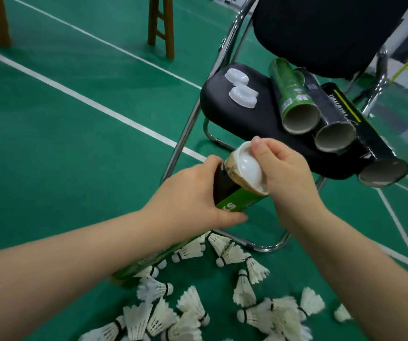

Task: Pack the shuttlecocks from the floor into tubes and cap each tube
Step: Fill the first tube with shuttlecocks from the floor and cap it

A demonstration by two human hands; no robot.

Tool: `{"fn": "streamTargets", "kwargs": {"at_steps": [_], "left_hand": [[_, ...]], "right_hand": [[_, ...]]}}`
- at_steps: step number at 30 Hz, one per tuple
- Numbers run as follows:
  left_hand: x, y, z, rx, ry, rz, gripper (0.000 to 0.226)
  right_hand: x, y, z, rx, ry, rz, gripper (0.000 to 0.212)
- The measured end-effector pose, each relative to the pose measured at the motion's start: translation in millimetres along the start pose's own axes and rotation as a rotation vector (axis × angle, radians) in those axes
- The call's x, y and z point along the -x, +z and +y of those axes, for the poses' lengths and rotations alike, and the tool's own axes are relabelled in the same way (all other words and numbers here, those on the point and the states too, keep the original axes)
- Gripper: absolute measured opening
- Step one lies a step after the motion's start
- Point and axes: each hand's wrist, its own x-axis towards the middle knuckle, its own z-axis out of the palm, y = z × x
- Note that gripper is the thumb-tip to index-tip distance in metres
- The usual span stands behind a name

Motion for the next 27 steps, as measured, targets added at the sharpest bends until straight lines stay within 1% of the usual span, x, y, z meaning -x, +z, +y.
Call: {"fn": "streamTargets", "kwargs": {"at_steps": [4,6,11,14,16,18,23,27], "left_hand": [[0.6,11.6,10.5,-0.029,0.049,-0.070,0.066],[0.3,17.1,14.3,-0.022,0.060,-0.092,0.065],[0.2,32.9,16.8,-0.016,0.071,-0.144,0.065],[-0.4,41.0,17.0,-0.030,0.069,-0.176,0.066],[-1.5,45.0,17.5,-0.034,0.072,-0.186,0.067],[-3.1,47.8,18.6,-0.031,0.074,-0.185,0.068],[-4.1,51.1,17.4,-0.036,0.068,-0.181,0.068],[-3.6,50.7,14.3,-0.074,0.063,-0.182,0.067]], "right_hand": [[8.5,-24.0,11.1,0.044,-0.017,0.017,0.018],[9.4,-34.1,15.2,0.083,-0.045,0.014,0.019],[7.8,-55.3,29.6,0.231,-0.152,-0.090,0.022],[6.0,-63.9,37.0,0.353,-0.230,-0.114,0.017],[4.9,-68.1,39.5,0.455,-0.290,-0.116,0.013],[4.1,-70.9,41.4,0.513,-0.331,-0.103,0.015],[2.6,-71.8,47.8,0.544,-0.342,-0.061,0.012],[3.4,-71.0,48.0,0.638,-0.384,-0.107,0.022]]}}
